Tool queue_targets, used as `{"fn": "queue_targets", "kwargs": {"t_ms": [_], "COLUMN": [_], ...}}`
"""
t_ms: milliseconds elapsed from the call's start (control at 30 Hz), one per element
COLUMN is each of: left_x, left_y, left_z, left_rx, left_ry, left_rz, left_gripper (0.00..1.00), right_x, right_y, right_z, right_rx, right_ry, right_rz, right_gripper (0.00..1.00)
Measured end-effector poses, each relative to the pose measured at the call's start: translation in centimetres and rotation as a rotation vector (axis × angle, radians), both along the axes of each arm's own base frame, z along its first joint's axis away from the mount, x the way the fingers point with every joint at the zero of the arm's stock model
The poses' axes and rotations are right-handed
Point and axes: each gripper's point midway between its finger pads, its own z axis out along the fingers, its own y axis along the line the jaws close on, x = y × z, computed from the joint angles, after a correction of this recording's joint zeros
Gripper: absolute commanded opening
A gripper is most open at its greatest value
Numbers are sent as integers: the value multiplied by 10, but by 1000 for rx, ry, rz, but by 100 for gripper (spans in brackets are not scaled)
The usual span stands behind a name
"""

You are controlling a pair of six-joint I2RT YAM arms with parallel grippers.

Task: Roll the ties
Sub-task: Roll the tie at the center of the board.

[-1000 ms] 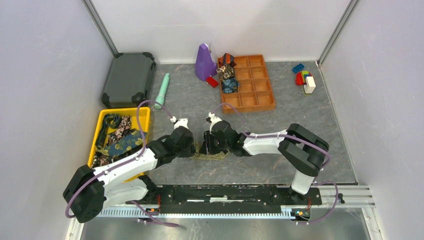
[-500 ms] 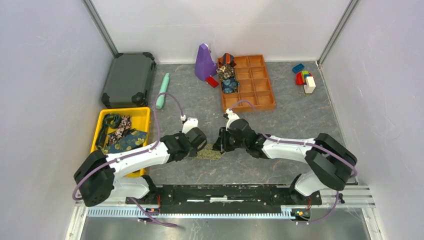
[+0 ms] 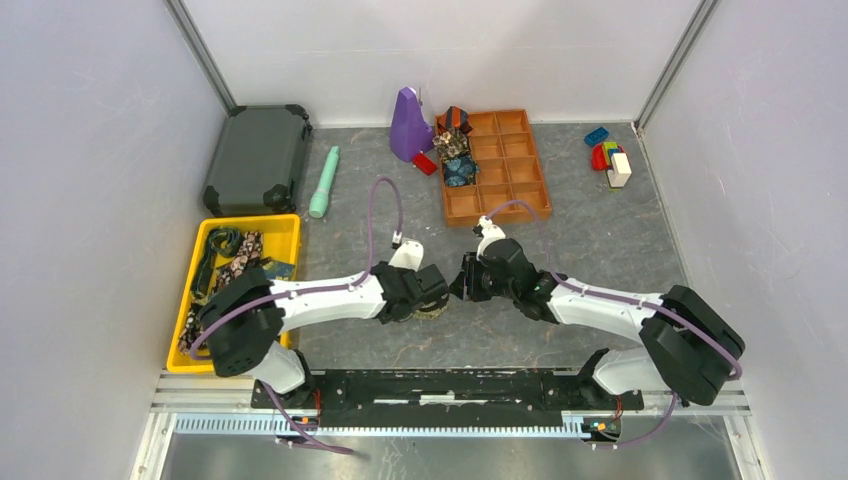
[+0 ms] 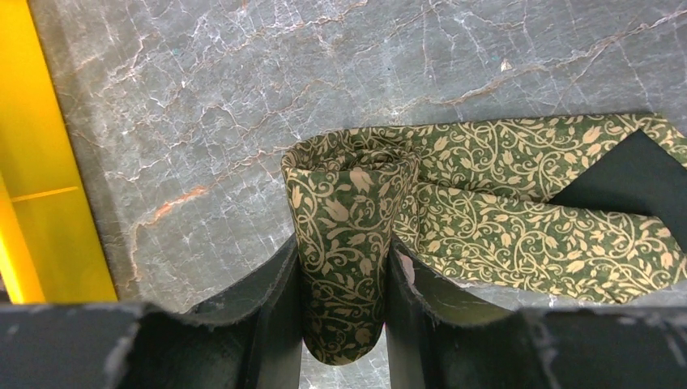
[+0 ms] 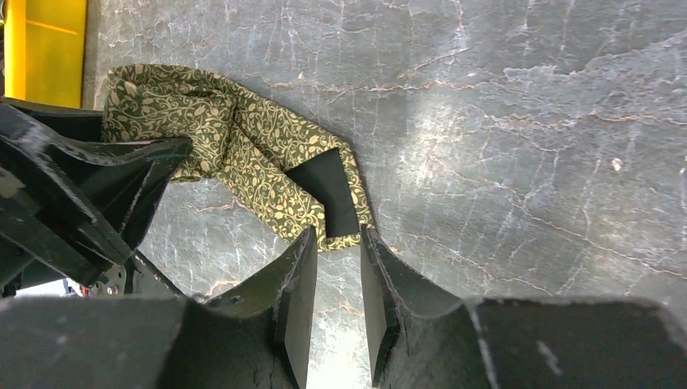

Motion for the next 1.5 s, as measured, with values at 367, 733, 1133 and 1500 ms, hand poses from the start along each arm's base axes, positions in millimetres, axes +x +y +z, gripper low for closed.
{"fn": "queue_targets", "kwargs": {"t_ms": [367, 733, 1133, 1500], "left_x": [1, 0, -2, -6], "left_y": [-13, -17, -20, -24], "left_z": [-7, -12, -14, -16], "left_rx": [188, 254, 238, 209], "left_ry": [-3, 8, 20, 51], "left_rz": [-24, -44, -44, -47], "left_gripper": [36, 44, 55, 64], "right_x": [4, 4, 4, 1], "right_y": [-18, -26, -28, -30], "right_z": [3, 2, 2, -1], "right_rx": [-12, -29, -36, -50], "right_ry": [-21, -23, -23, -9], "right_rz": [-41, -60, -61, -60], "right_gripper": [33, 33, 33, 33]}}
